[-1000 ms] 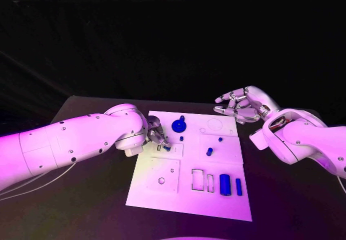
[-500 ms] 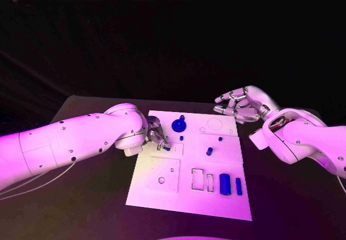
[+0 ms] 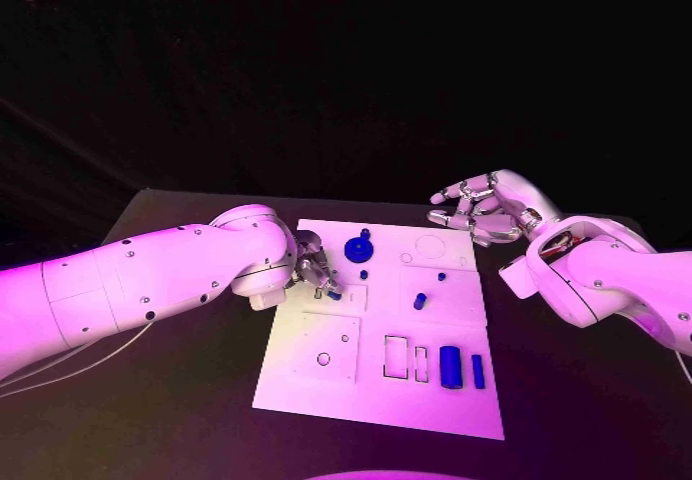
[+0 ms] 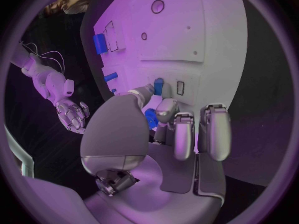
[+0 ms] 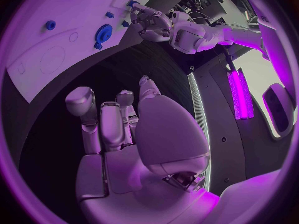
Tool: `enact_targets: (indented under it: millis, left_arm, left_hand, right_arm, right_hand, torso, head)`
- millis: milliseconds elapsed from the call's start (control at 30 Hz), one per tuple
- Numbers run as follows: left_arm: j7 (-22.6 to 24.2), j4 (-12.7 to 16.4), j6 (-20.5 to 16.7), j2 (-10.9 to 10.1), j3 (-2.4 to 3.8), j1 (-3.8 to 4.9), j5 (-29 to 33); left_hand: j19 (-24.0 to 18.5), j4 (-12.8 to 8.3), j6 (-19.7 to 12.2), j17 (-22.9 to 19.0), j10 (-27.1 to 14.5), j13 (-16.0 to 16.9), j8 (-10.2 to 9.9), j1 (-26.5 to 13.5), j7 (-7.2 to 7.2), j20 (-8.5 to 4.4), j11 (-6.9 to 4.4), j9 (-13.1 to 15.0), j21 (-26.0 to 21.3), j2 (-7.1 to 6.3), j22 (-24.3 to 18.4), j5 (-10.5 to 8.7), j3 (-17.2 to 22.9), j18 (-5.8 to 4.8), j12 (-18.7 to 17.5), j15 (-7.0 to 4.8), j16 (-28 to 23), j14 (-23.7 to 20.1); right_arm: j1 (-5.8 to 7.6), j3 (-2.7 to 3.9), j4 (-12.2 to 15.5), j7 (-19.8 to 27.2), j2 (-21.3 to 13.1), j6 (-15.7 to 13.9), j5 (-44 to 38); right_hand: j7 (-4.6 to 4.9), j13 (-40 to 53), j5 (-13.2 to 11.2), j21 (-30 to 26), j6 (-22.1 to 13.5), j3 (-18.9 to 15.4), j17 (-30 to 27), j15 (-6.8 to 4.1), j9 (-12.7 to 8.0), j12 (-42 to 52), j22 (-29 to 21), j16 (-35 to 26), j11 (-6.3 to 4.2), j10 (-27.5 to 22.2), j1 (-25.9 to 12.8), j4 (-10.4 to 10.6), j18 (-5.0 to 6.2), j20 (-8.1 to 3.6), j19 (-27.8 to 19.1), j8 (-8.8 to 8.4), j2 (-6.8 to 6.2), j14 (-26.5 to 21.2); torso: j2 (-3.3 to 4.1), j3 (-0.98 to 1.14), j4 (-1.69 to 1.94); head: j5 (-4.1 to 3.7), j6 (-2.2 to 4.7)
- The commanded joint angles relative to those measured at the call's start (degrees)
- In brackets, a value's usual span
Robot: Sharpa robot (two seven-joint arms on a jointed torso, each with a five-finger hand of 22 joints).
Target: Assemble the parts on the task board
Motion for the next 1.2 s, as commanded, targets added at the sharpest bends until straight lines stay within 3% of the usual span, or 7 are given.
enact_targets:
  millis: [33,300,533,1200]
  left_arm:
    - [-2.3,0.2,1.5,0.1,0.0,-0.04,-0.3]
    - [-2.3,0.2,1.8,0.2,0.0,-0.04,-0.4]
    - [-2.3,0.2,1.7,0.2,0.0,-0.04,-0.5]
    - [-2.4,-0.3,2.1,0.7,-0.11,-0.04,-0.5]
  left_hand:
    - [1.5,0.2,0.7,15.1,0.6,0.4,0.4,-0.8,-0.15,-0.31,0.02,0.3,0.3,-0.08,4.6,0.3,-0.4,-0.86,0.5,-0.58,0.1,6.0]
    - [1.6,0.3,0.9,15.1,1.1,1.0,0.8,-1.9,-0.29,-0.42,-0.12,0.7,0.4,-0.07,4.7,0.3,-1.1,-0.88,1.1,-0.7,0.1,6.0]
    - [1.6,0.2,1.0,15.1,1.5,1.6,0.9,-2.1,-0.36,-0.45,-0.16,0.8,0.4,0.01,4.8,0.31,-1.2,-0.9,1.6,-0.74,0.1,6.0]
    - [1.8,0.7,1.2,15.1,2.4,3.1,1.5,-3.7,-0.55,-0.61,-0.34,1.3,0.6,0.44,5.2,0.3,-2.1,-0.99,2.8,-0.91,0.1,6.0]
  right_arm:
    - [-0.06,0.01,0.1,0.8,0.0,0.7,-0.2]
    - [-0.07,0.01,0.2,0.8,-0.1,0.5,-0.2]
    - [-0.07,0.01,0.2,0.9,-0.1,0.5,-0.2]
    - [-0.08,0.0,0.3,0.6,-0.4,0.5,-0.2]
  right_hand:
    - [0.02,0.0,0.4,-0.4,-0.2,-0.2,0.0,0.08,0.1,0.0,-0.1,-0.3,-0.1,-0.2,-0.2,0.0,1.03,-0.01,-0.2,0.4,0.0,-0.3]
    - [0.02,-0.1,0.4,-0.4,-0.2,-0.2,0.0,0.08,0.1,-0.1,-0.1,-0.3,-0.11,-0.3,-0.2,0.0,1.04,-0.02,-0.2,0.41,0.04,-0.3]
    - [0.02,-0.1,0.4,-0.4,-0.2,-0.2,0.0,0.08,0.1,-0.1,-0.1,-0.3,-0.11,-0.3,-0.2,0.0,1.04,-0.02,-0.2,0.41,0.04,-0.3]
    - [0.02,-0.1,0.4,-0.4,-0.2,-0.2,0.0,0.08,0.1,-0.1,-0.1,-0.3,-0.11,-0.3,-0.2,0.0,1.04,-0.02,-0.2,0.41,0.04,-0.3]
  torso:
    - [-0.03,-0.01,-0.01]
    - [-0.05,-0.01,0.06]
    - [-0.04,-0.02,0.01]
    - [0.01,-0.01,-0.02]
  head:
    - [0.01,-0.16]
    - [-0.28,-0.07]
    - [0.06,-0.19]
    - [-0.02,-0.48]
